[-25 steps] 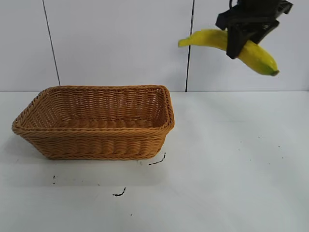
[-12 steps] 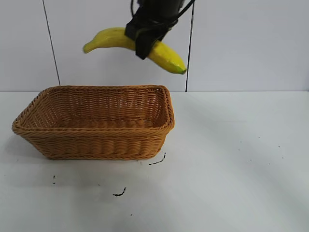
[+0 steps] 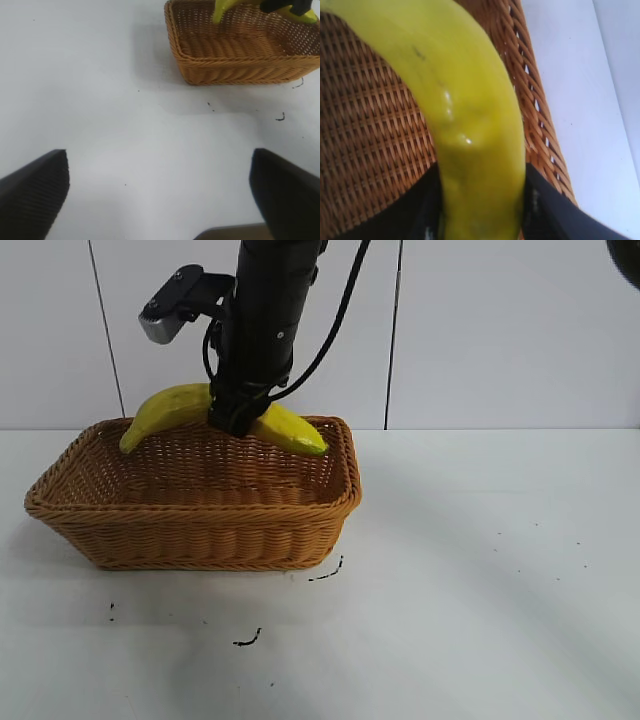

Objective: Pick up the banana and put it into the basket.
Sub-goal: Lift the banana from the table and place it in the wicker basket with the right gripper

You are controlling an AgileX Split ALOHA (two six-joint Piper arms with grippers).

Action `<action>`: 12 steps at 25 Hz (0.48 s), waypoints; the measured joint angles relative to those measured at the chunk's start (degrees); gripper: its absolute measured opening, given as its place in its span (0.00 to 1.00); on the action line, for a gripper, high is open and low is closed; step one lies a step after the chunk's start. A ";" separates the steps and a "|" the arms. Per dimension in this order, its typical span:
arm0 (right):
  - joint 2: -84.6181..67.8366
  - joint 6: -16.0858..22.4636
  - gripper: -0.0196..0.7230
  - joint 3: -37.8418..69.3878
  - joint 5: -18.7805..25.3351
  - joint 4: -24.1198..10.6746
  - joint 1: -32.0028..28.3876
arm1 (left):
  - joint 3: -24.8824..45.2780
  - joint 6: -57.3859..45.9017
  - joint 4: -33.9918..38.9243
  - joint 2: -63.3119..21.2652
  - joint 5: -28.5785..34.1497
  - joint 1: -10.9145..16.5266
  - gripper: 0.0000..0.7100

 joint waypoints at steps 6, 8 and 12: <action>3.45 0.00 0.45 0.00 -1.89 1.12 0.00 | 0.00 0.00 0.00 0.00 0.00 0.00 0.98; 3.69 0.00 0.45 0.00 -2.49 1.93 0.00 | 0.00 0.00 0.00 0.00 0.00 0.00 0.98; 3.69 0.00 0.45 0.00 -2.71 3.41 0.00 | 0.00 0.00 0.00 0.00 0.00 0.00 0.98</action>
